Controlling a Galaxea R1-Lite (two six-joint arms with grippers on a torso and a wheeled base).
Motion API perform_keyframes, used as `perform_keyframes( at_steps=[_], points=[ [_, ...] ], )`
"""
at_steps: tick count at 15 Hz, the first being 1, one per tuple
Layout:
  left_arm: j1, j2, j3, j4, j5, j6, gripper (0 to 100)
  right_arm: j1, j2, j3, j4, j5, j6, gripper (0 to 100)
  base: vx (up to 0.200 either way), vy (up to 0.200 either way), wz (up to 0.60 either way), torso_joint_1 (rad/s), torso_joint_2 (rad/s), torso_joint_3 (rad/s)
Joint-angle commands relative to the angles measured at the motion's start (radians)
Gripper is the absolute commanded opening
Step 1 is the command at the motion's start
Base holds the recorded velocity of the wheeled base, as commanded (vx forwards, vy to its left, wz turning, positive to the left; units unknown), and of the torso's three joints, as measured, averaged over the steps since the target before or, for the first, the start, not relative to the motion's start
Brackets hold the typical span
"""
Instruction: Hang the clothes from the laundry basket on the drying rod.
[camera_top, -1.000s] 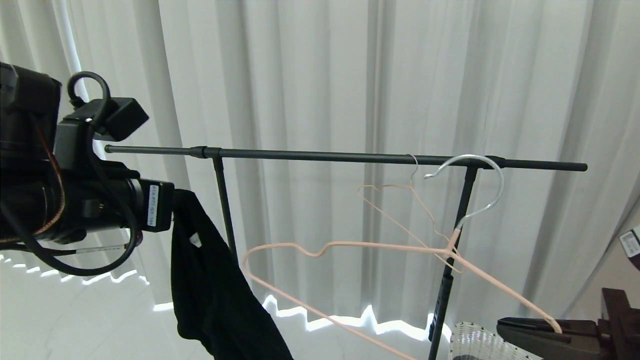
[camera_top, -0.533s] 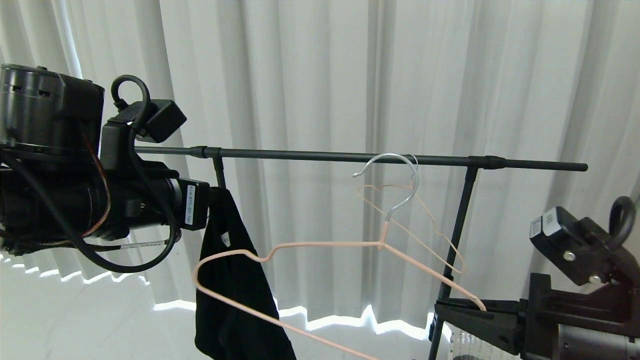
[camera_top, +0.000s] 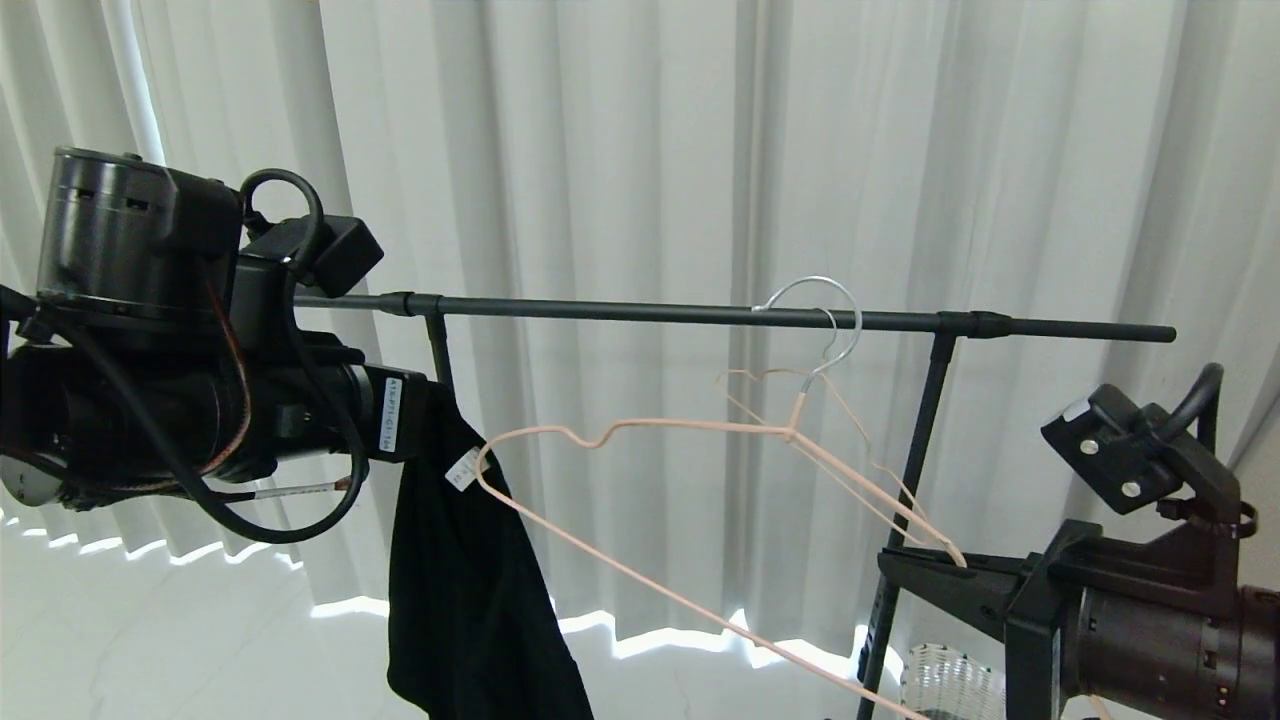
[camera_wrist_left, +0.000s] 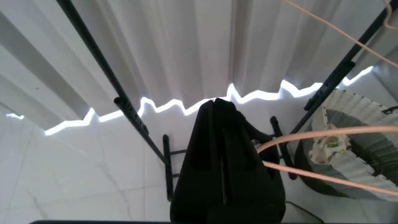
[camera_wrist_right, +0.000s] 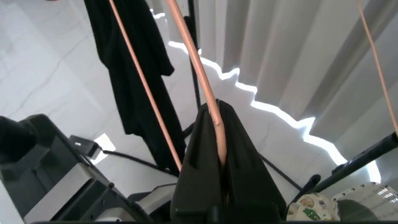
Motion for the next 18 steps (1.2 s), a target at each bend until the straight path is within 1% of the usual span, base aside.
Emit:
perform_keyframes(
  at_steps=[1, 3, 5, 8, 10, 14, 18],
  points=[
    [-0.006, 0.012, -0.001, 0.0, 0.001, 0.001, 0, -0.022, 0.015, -0.014, -0.004, -0.004, -0.001, 0, 0.0, 0.0, 0.0, 0.0, 0.0, 0.0],
    [-0.014, 0.012, -0.001, 0.0, 0.001, 0.0, 0, -0.024, 0.019, -0.037, -0.004, -0.004, -0.001, 0, 0.0, 0.0, 0.0, 0.0, 0.0, 0.0],
    [-0.013, 0.02, -0.007, 0.0, 0.003, 0.001, 0, -0.005, 0.019, -0.046, -0.002, 0.007, 0.0, 0, 0.0, 0.0, 0.0, 0.0, 0.0, 0.0],
    [0.013, 0.029, -0.024, 0.003, 0.008, 0.009, 0, 0.024, 0.017, -0.046, 0.001, 0.015, 0.002, 0, 0.0, 0.0, 0.0, 0.0, 0.0, 0.0],
    [0.012, 0.026, -0.023, 0.003, 0.008, 0.009, 0, 0.025, 0.039, -0.056, -0.002, 0.033, 0.0, 0, 0.0, 0.0, 0.0, 0.0, 0.0, 0.0],
    [0.01, 0.021, -0.01, 0.003, 0.008, 0.009, 0, 0.024, 0.08, -0.09, -0.004, 0.027, 0.0, 0, 0.0, 0.0, 0.0, 0.0, 0.0, 0.0],
    [0.009, 0.018, -0.009, 0.003, 0.009, 0.009, 0, 0.024, 0.103, -0.093, -0.014, 0.024, 0.0, 0, 0.0, 0.0, 0.0, 0.0, 0.0, 0.0]
  ],
)
